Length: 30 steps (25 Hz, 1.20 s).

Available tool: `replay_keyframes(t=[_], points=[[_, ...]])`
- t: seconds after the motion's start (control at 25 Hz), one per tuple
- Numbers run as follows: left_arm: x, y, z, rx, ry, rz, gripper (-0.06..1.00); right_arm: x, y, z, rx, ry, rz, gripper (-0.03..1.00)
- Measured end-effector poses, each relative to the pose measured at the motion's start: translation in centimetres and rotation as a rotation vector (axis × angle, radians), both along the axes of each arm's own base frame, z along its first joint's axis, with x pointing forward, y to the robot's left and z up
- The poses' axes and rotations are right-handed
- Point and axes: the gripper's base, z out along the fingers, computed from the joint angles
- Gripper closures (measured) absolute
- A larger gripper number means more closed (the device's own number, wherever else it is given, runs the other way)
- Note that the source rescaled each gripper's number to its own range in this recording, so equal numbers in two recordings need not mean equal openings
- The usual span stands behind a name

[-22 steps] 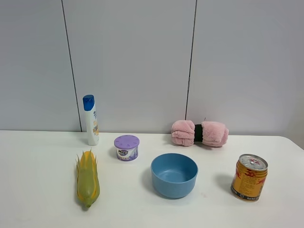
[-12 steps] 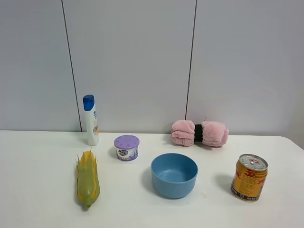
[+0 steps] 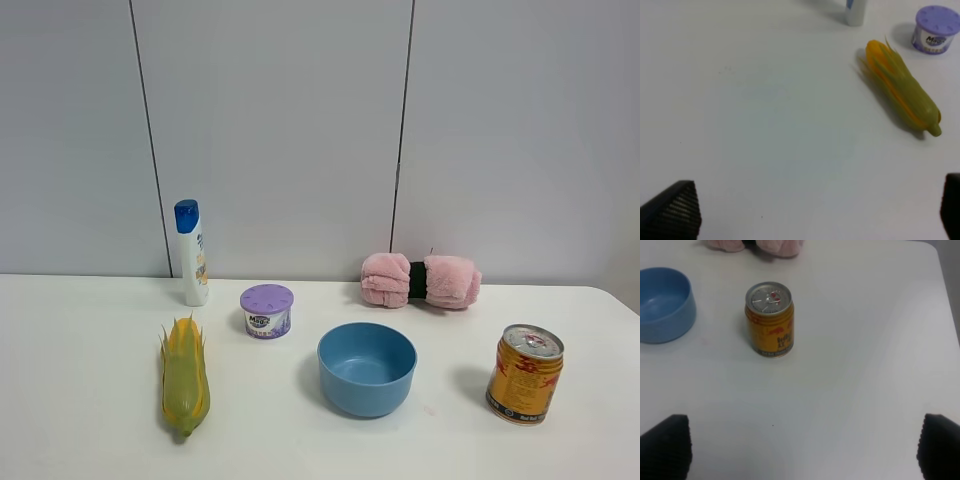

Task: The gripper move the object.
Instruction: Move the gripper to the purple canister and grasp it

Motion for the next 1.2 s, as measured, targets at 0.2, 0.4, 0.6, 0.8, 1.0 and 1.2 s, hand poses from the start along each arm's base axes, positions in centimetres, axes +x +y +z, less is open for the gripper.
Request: replay_keyframes(t=[0.2, 0.4, 0.6, 0.8, 1.0, 1.2], points=[[1.1, -0.2, 0.2, -0.025, 0.065, -0.019, 0.04, 0.0, 0.0, 0.0, 0.0, 0.0, 0.0, -0.03], [5.0, -0.4, 2.7, -0.049, 0.22, -0.045, 0.04, 0.0, 0.0, 0.0, 0.0, 0.0, 0.0, -0.03], [11.7, -0.3, 6.3, -0.06, 0.296, -0.041, 0.04, 0.0, 0.0, 0.0, 0.0, 0.0, 0.0, -0.03], [18.4, -0.3, 9.7, -0.065, 0.309, -0.051, 0.04, 0.0, 0.0, 0.0, 0.0, 0.0, 0.0, -0.03], [24.4, -1.9, 11.0, -0.041, 0.319, -0.127, 0.04, 0.0, 0.0, 0.0, 0.0, 0.0, 0.0, -0.03], [28.7, -5.5, 10.7, -0.021, 0.331, -0.241, 0.04, 0.0, 0.0, 0.0, 0.0, 0.0, 0.0, -0.03]])
